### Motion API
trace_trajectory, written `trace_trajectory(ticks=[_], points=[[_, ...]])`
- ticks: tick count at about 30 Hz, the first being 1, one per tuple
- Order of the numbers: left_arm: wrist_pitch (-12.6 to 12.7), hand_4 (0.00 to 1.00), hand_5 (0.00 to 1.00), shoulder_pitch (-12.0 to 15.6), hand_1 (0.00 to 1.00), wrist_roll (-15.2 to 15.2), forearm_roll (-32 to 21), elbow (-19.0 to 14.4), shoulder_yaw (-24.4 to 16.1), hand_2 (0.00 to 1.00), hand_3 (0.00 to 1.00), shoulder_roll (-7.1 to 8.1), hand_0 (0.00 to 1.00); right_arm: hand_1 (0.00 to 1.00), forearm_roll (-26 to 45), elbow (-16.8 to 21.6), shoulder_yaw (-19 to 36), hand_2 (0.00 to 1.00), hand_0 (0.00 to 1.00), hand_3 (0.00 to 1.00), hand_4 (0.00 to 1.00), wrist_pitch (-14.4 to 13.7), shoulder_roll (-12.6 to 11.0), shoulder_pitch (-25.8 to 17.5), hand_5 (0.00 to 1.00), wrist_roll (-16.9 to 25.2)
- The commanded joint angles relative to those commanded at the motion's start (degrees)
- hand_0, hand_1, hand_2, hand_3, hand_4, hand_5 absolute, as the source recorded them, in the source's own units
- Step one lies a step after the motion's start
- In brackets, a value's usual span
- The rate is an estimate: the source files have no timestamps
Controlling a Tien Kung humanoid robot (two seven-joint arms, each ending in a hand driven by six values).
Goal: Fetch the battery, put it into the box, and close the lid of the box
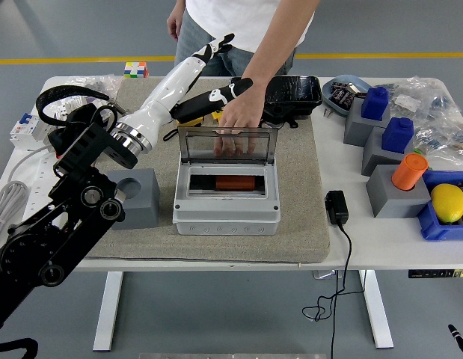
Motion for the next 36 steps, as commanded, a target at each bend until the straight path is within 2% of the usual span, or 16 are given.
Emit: trace_trajectory(ticks=[4,5,9,11,12,17,18,19,23,24,29,30,34,36], points=[[-5.08,0.998,0.998,0.00,0.998,3.95,9.68,0.18,0.11,0.998,0.998,0.96,0.998,0.897,-0.16,0.00,0.28,0.855,0.905,0.889,0.998,-0.03,-0.04,-0.04,0.998,-0.07],[-6.45,0.998,0.998,0.07,0.998,4.71,12.29,0.13,0.09,0.998,0.859,1.11,0.998,0.897,-0.23,0.00,0.36,0.855,0.905,0.888,0.998,-0.03,-0.05,-0.05,0.998,-0.09],[-11.67,0.998,0.998,0.02,0.998,8.15,20.50,0.69,1.04,0.998,0.859,1.95,0.998,0.897,-0.30,0.00,0.51,0.855,0.905,0.888,0.998,-0.06,0.01,-0.02,0.998,-0.06],[-14.13,0.998,0.998,-0.10,0.998,10.02,21.74,1.28,1.79,0.998,0.859,2.42,0.998,0.897,-0.32,0.00,0.48,0.855,0.905,0.888,0.998,-0.07,0.04,0.06,0.998,-0.05],[-15.45,0.998,0.998,-0.08,0.998,10.77,21.53,1.38,2.35,0.932,0.820,2.84,0.998,0.897,-0.19,0.00,0.42,0.854,0.905,0.889,0.998,-0.10,0.07,0.12,0.998,0.01],[-18.21,0.998,0.998,0.13,0.998,11.31,19.38,-0.04,3.06,0.932,0.820,3.77,0.998,0.897,-0.45,0.00,0.82,0.854,0.905,0.889,0.998,-0.11,-0.07,0.07,0.998,-0.06],[-19.24,0.998,0.998,0.10,0.928,11.59,18.43,-0.06,3.21,0.820,0.790,3.89,0.998,0.896,-0.47,0.00,0.87,0.854,0.904,0.889,0.998,-0.10,-0.09,0.02,0.998,-0.09],[-19.86,0.998,0.998,0.12,0.928,11.60,17.85,-0.07,3.42,0.820,0.790,4.03,0.998,0.896,-0.53,0.00,0.93,0.854,0.904,0.889,0.998,-0.10,-0.10,0.00,0.998,-0.13],[-19.37,0.998,0.998,0.41,0.928,10.80,16.87,-0.62,4.23,0.820,0.790,4.53,0.998,0.896,-0.53,0.00,0.94,0.854,0.904,0.889,0.998,-0.13,-0.18,0.01,0.998,-0.13],[-19.42,0.998,0.998,0.36,0.870,10.88,16.80,-0.83,4.22,0.787,0.772,4.53,0.998,0.895,-0.44,0.00,0.82,0.854,0.904,0.889,0.998,-0.13,-0.19,0.02,0.998,-0.10],[-19.81,0.998,0.998,0.23,0.870,10.77,15.78,-1.50,4.28,0.787,0.772,4.93,0.998,0.895,-0.17,0.00,0.53,0.854,0.904,0.889,0.998,-0.21,-0.19,0.05,0.998,-0.09],[-19.62,0.998,0.998,0.25,0.767,10.40,15.55,-1.78,4.42,0.730,0.755,5.12,0.982,0.895,-0.13,0.00,0.49,0.854,0.897,0.887,0.998,-0.24,-0.23,0.06,0.998,-0.11],[-19.37,0.998,0.998,0.37,0.767,9.65,14.77,-3.18,4.64,0.730,0.755,5.71,0.982,0.895,-0.13,0.00,0.56,0.854,0.897,0.887,0.998,-0.34,-0.38,0.01,0.998,-0.17],[-20.34,0.998,0.998,0.49,0.775,10.46,14.32,-4.34,4.43,0.733,0.759,5.97,0.974,0.894,-0.19,0.00,0.69,0.853,0.896,0.888,0.998,-0.36,-0.39,-0.07,0.998,-0.17]])
